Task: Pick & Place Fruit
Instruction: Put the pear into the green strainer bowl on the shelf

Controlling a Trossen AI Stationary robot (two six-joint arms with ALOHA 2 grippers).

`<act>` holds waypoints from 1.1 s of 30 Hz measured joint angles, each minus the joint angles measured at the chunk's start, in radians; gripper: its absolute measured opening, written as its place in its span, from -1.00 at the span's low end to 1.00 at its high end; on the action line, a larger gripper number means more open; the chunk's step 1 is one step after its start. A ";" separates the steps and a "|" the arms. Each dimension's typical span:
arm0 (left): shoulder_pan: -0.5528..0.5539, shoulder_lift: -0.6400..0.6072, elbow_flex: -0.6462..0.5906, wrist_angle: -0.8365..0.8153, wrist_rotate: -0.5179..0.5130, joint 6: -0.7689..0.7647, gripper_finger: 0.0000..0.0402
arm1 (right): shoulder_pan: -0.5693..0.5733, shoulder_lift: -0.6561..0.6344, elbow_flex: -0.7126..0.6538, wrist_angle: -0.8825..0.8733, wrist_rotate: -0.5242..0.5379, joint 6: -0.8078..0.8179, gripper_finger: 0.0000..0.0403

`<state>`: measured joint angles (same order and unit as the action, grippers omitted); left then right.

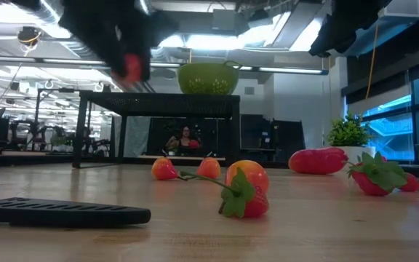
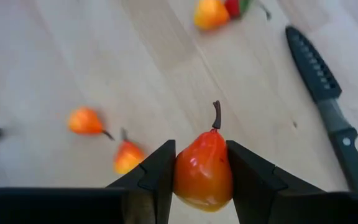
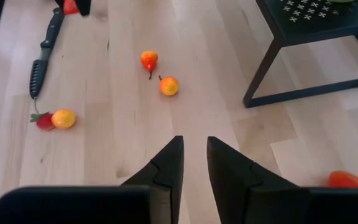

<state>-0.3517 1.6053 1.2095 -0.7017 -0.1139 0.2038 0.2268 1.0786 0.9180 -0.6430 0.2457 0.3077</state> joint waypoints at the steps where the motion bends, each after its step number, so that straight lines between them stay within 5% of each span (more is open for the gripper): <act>1: 0.001 -0.018 0.000 0.011 -0.014 0.009 -0.39 | 0.000 0.000 0.000 0.000 0.000 0.000 -0.63; 19: 0.192 -0.239 0.001 0.157 -0.051 0.206 -0.39 | 0.000 0.000 0.000 0.000 0.000 0.002 -0.73; 33: 0.374 -0.275 0.001 0.320 -0.050 0.308 -0.38 | 0.000 0.000 0.000 0.000 0.000 -0.001 -0.85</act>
<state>0.0226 1.3304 1.2102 -0.3817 -0.1643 0.5122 0.2267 1.0786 0.9180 -0.6426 0.2456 0.3069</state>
